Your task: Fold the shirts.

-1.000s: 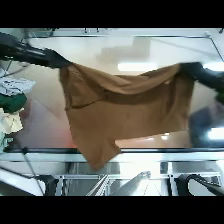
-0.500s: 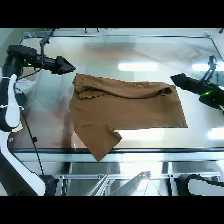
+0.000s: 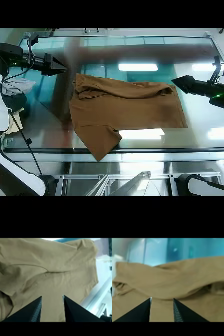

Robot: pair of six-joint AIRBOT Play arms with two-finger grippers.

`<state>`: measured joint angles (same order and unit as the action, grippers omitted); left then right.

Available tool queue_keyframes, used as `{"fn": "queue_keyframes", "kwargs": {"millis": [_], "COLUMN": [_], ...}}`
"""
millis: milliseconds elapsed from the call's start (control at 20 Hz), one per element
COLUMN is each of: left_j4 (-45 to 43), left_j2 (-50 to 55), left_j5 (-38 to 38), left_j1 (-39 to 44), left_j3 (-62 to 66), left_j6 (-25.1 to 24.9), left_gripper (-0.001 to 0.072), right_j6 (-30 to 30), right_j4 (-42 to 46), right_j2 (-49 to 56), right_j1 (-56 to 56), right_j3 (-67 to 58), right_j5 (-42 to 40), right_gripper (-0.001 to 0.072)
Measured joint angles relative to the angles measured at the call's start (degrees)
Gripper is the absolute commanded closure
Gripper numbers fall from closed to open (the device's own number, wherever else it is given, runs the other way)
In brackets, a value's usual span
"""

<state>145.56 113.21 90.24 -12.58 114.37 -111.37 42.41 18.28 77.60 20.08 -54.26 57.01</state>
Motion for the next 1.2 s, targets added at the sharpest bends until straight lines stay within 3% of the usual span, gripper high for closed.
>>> {"fn": "queue_keyframes", "kwargs": {"millis": [400, 1200], "left_j4": [0.0, 0.0], "left_j2": [-0.1, -0.1], "left_j5": [2.4, 3.3], "left_j1": [0.5, 0.5], "left_j3": [0.8, 0.8], "left_j6": [4.1, 5.2], "left_gripper": [0.0418, 0.0419], "right_j6": [6.1, 7.8], "right_j4": [4.3, 5.1], "right_j2": [-3.0, -3.4], "right_j1": [0.1, 0.1], "right_j3": [0.0, 0.0], "right_j5": [10.8, 13.4], "right_gripper": [0.042, 0.042]}}
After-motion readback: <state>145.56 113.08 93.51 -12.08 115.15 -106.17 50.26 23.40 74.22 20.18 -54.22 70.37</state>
